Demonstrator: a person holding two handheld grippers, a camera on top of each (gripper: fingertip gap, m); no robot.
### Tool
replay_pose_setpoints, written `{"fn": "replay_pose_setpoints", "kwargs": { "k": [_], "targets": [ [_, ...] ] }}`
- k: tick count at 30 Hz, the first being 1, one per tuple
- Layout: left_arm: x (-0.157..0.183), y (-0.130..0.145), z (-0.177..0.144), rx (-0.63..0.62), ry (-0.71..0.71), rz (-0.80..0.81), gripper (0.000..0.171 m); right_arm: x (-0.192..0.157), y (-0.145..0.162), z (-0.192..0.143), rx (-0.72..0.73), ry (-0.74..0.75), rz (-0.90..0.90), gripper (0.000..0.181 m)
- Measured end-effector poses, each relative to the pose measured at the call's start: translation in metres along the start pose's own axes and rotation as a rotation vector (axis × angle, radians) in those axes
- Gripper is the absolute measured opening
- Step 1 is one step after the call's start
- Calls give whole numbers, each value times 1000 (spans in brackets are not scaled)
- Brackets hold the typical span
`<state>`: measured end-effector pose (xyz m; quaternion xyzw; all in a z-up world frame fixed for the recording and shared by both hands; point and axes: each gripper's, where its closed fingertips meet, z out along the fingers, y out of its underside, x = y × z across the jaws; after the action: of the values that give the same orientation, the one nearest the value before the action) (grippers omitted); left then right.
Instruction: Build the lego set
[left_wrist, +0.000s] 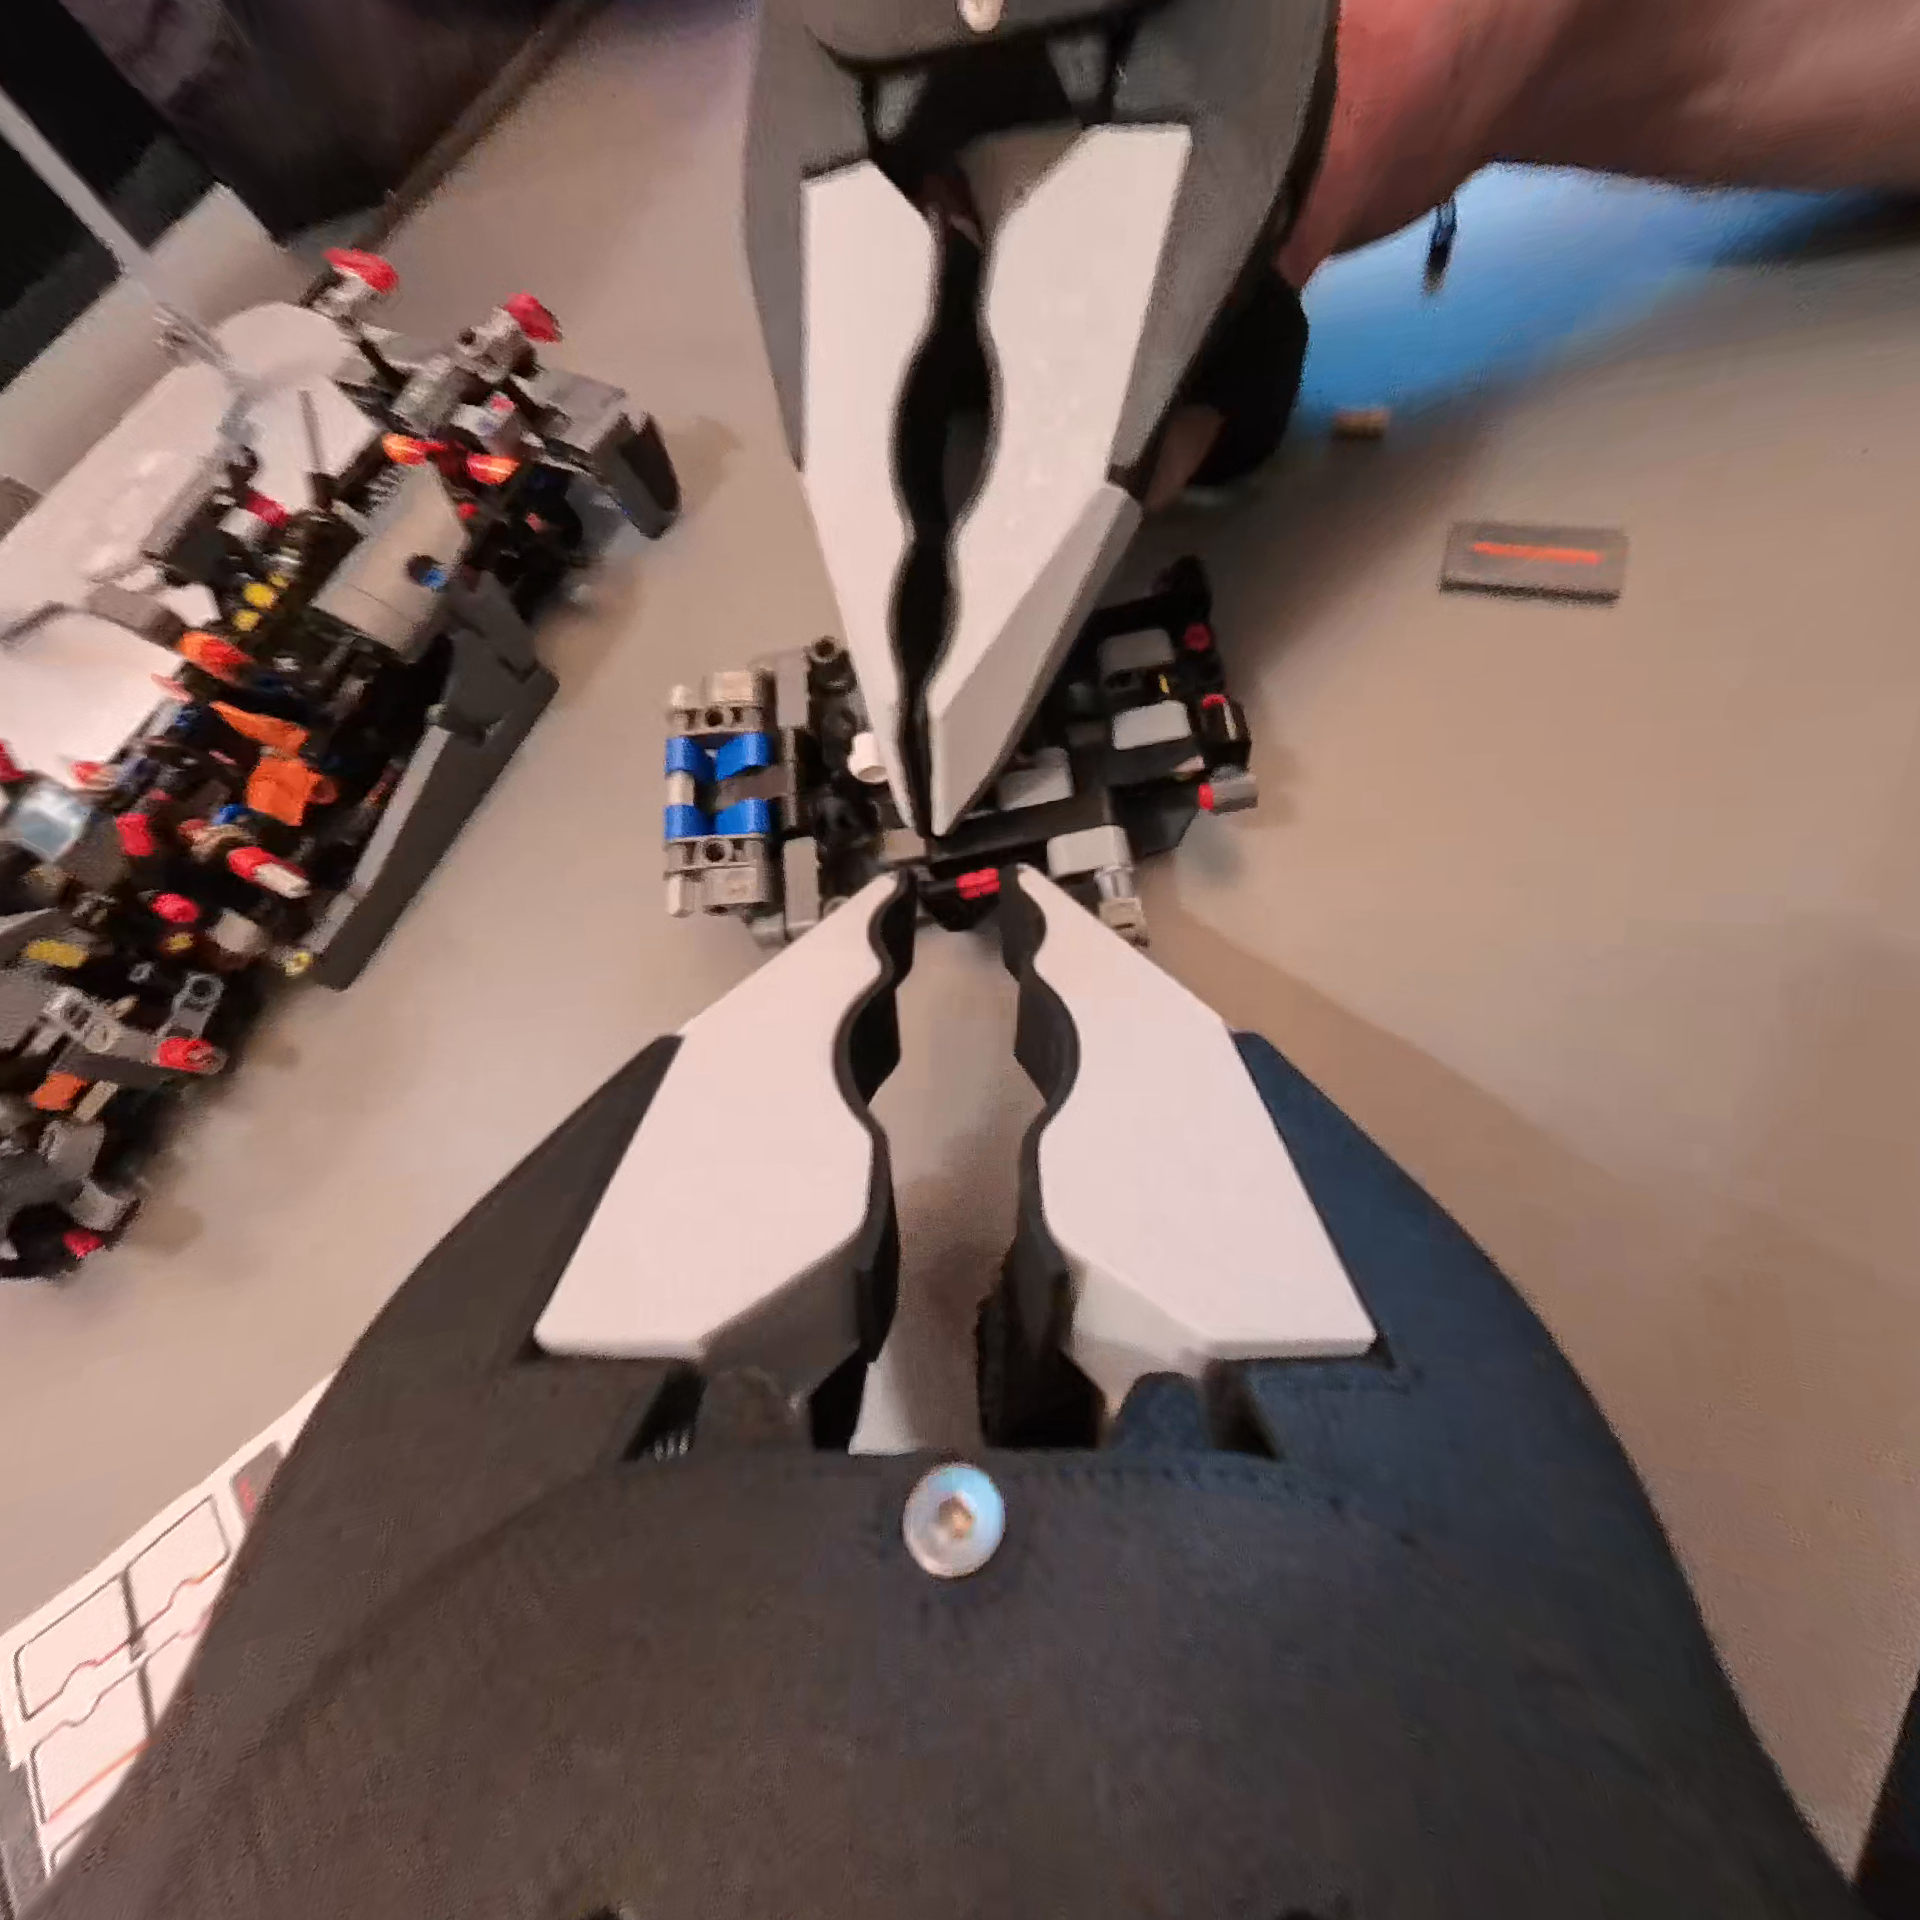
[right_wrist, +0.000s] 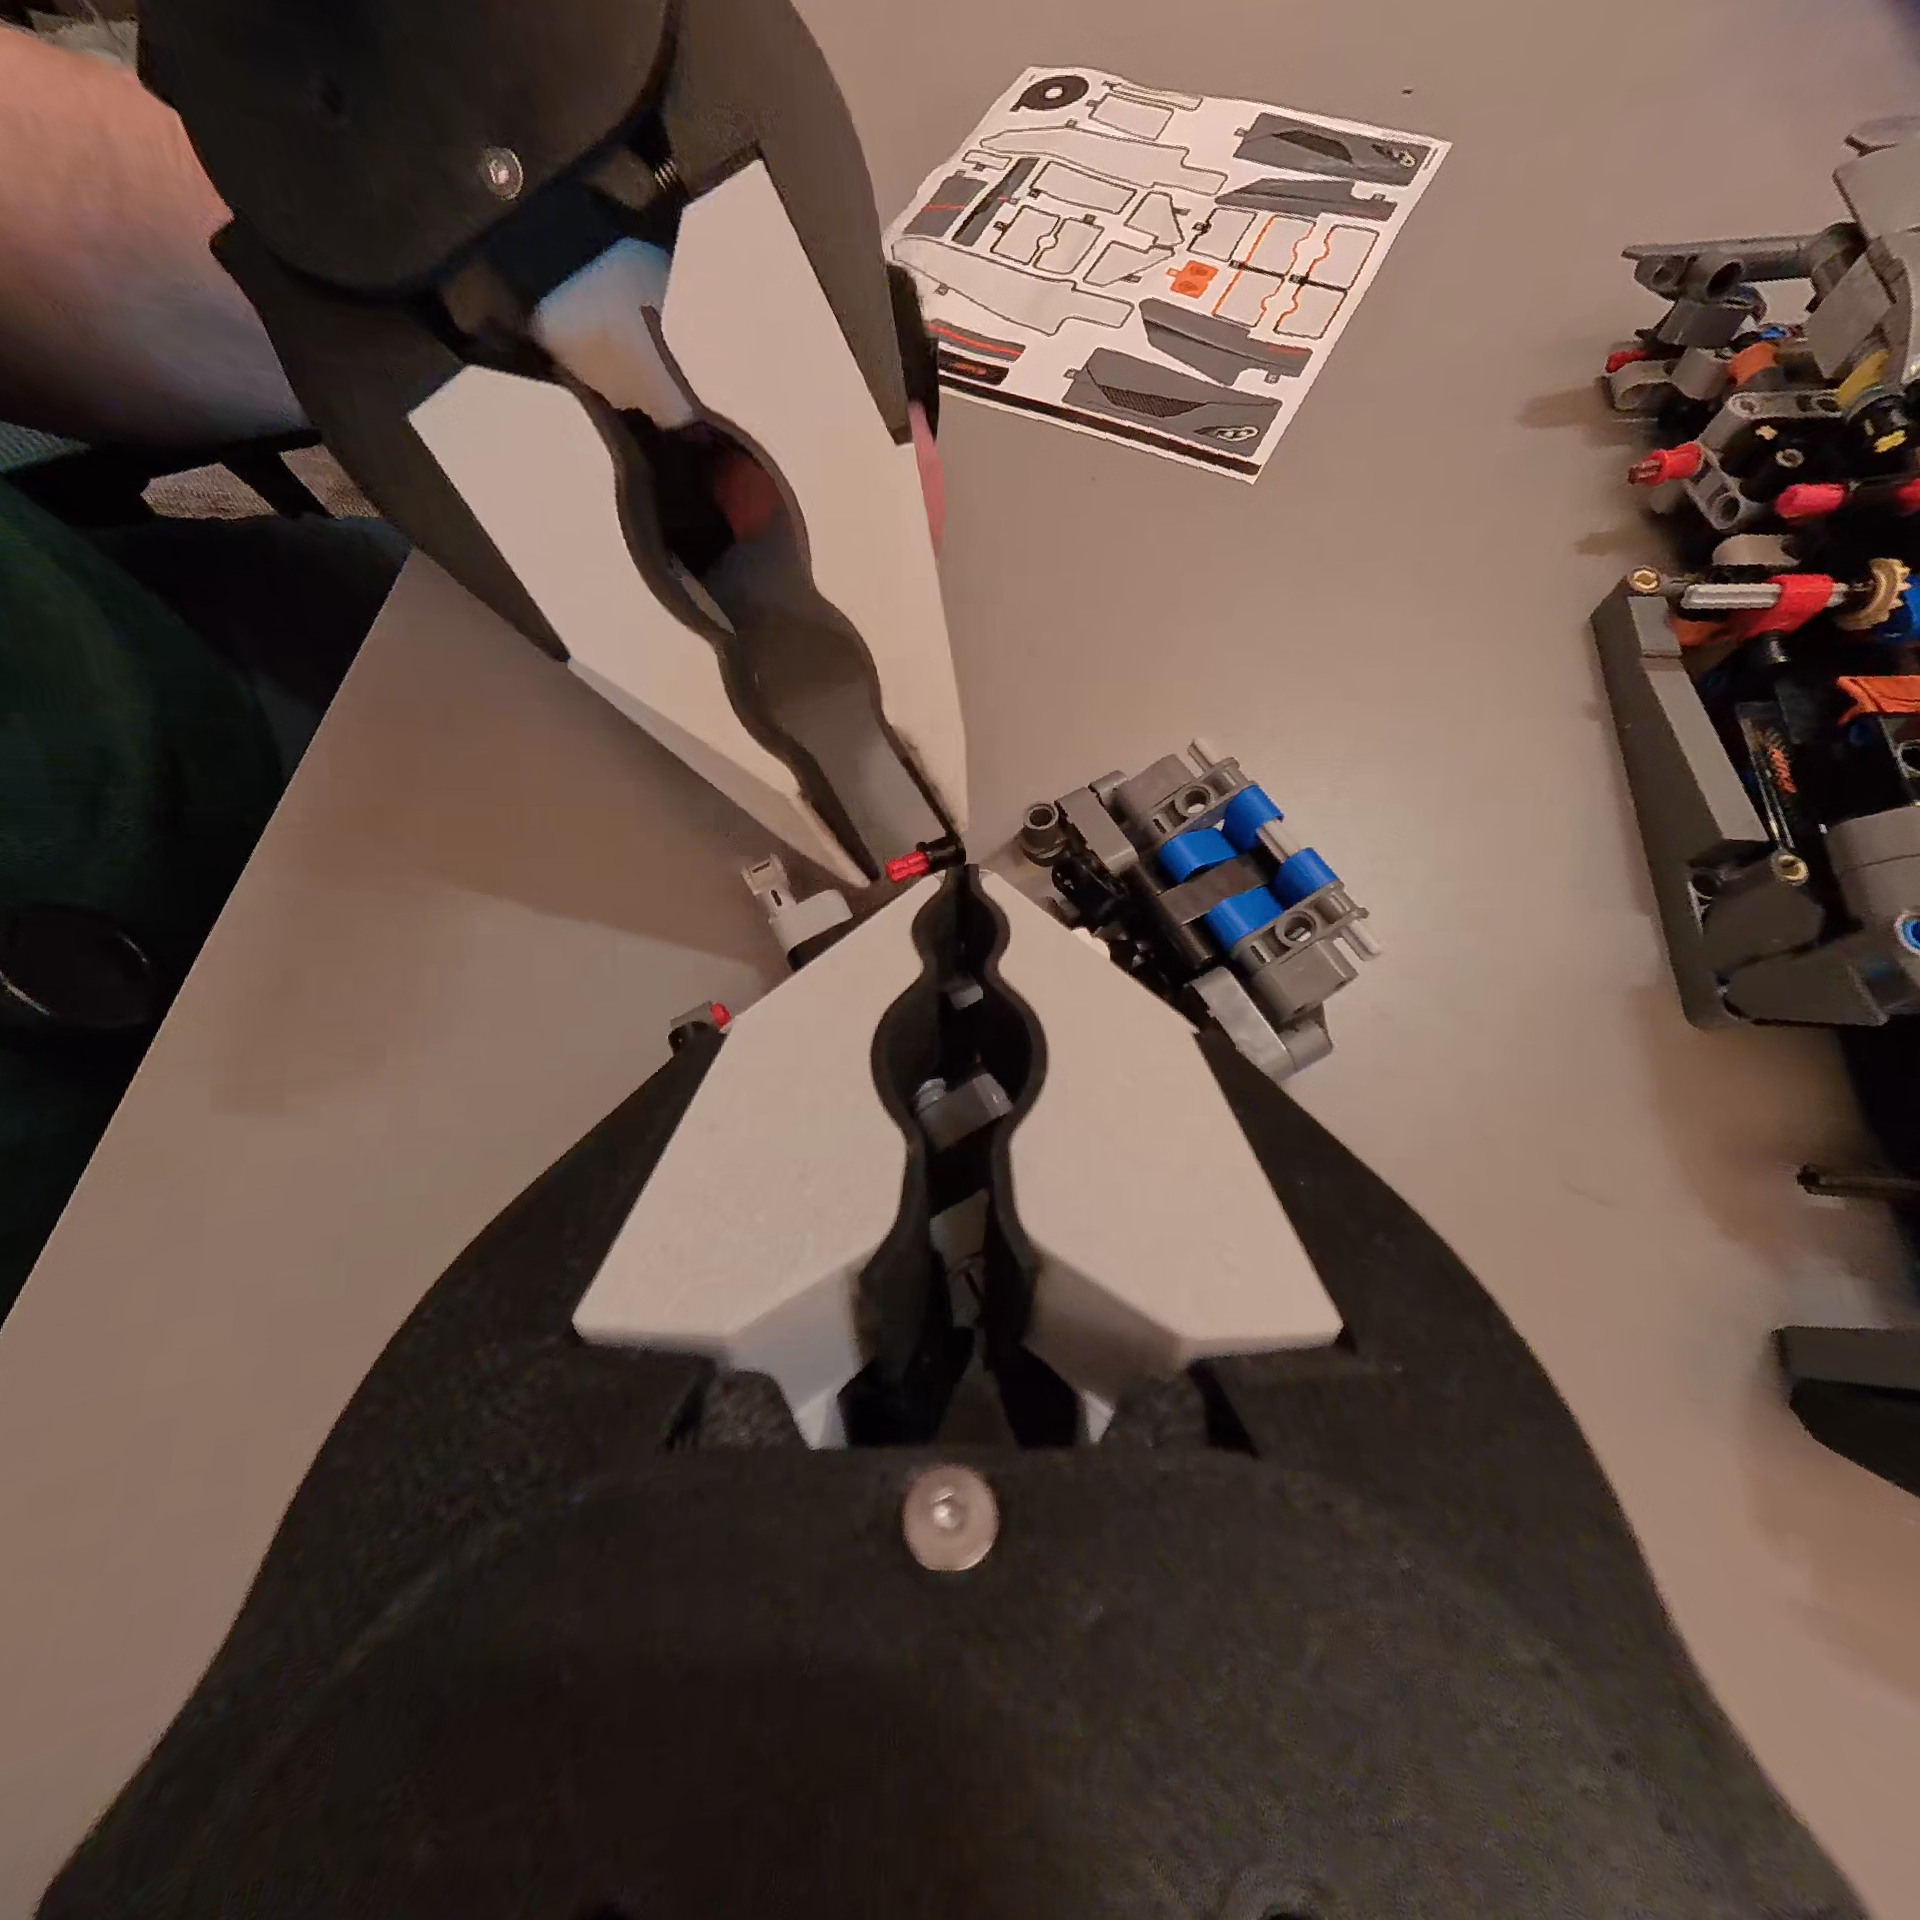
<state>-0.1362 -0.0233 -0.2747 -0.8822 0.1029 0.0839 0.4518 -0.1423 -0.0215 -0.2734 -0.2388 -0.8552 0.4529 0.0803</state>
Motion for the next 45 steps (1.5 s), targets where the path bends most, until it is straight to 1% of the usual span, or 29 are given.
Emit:
{"fn": "replay_pose_setpoints", "kwargs": {
  "k": [1,4,8,15,18,21,23,24,26,28,31,33,35,38,39,42,44,45],
  "targets": [
    [1,2,2,-16,-2,10,14,0,0,0,1,-1,1,0],
    [1,0,2,-9,8,-3,12,0,0,0,5,-6,4,0],
    [4,-1,4,-8,-11,51,8,-1,0,0,4,-10,1,0],
    [7,-1,4,-4,4,82,5,-1,0,0,7,-10,2,0],
    [2,-7,-3,47,-15,56,11,-3,-2,-3,21,-37,39,0],
    [-15,-4,-11,62,-24,-17,17,1,-16,-21,76,-16,56,1],
    [-29,-6,-17,68,-58,-11,21,7,-28,-43,122,39,67,5],
    [-37,-9,-20,77,-72,-5,21,11,-29,-53,116,76,90,9],
    [-46,-15,-22,84,-47,-21,22,6,-23,-66,58,98,134,15],
    [-52,-15,-14,83,2,-54,26,-17,-11,-68,-27,70,148,12],
    [-56,-10,4,51,50,-66,26,-46,11,-51,-149,57,166,12],
    [-50,-5,12,-10,98,-58,23,-52,26,-37,-210,78,208,14],
    [-46,2,18,-50,100,-56,20,-48,33,-30,-210,121,238,13],
    [-41,4,14,-39,73,-89,15,-36,39,-37,-216,178,267,4],
    [-39,4,12,-34,66,-107,15,-29,43,-41,-233,212,267,5],
    [-26,7,2,-27,43,-146,12,-15,48,-53,-253,252,274,8],
    [-12,7,-6,-31,51,-141,12,-8,49,-60,-256,274,274,18],
    [-6,5,-10,-12,64,-137,12,-7,49,-62,-256,280,275,22]
  ]
}}
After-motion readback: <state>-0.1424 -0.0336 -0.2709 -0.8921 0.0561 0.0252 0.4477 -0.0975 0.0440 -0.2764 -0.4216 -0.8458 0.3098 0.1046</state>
